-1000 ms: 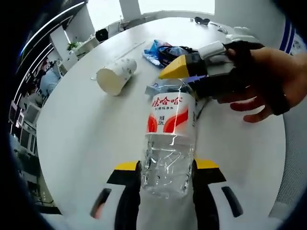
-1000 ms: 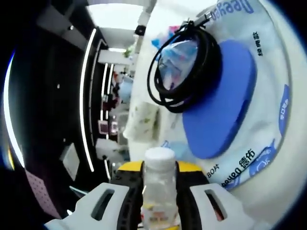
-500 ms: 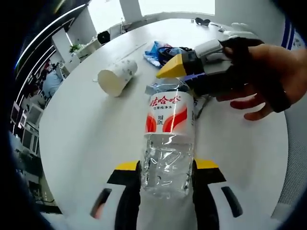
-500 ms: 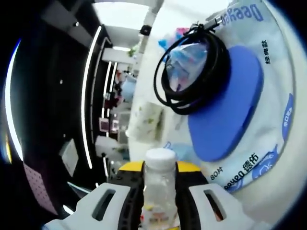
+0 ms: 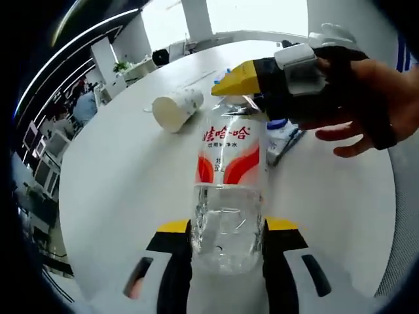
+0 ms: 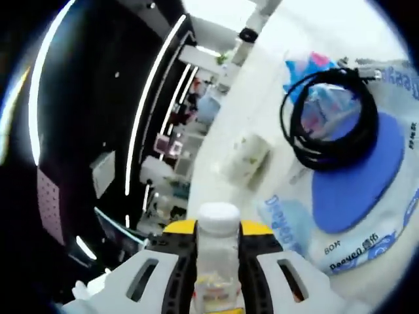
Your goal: Arrange the tabletop items into an orderly group along one side of the table until the central work area is clear of visible clutter.
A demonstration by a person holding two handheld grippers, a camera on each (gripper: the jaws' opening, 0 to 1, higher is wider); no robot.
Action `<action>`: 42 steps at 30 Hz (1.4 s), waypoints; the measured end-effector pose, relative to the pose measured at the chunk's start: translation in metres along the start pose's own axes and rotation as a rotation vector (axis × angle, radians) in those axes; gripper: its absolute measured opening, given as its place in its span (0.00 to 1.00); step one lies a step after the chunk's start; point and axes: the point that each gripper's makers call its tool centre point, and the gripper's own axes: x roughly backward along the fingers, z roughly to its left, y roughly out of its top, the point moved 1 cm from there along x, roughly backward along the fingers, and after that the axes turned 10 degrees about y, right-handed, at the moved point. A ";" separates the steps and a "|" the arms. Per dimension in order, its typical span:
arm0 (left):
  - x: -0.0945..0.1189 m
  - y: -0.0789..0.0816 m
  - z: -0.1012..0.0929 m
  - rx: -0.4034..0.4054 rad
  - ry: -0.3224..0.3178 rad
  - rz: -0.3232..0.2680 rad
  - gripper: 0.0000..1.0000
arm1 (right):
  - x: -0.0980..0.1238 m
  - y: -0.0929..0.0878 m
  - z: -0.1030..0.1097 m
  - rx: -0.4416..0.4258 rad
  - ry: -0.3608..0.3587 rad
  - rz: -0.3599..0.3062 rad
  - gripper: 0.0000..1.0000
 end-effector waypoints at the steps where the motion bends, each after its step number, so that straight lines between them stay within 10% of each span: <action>1: 0.002 -0.001 0.000 0.009 0.008 0.000 0.39 | -0.003 -0.001 0.007 0.043 0.019 0.022 0.19; 15: 0.012 -0.014 0.005 0.152 0.134 -0.018 0.39 | -0.018 -0.020 0.059 0.358 0.160 0.211 0.18; 42: 0.022 -0.023 0.012 0.343 0.170 -0.014 0.38 | -0.036 -0.049 0.102 0.613 0.297 0.396 0.18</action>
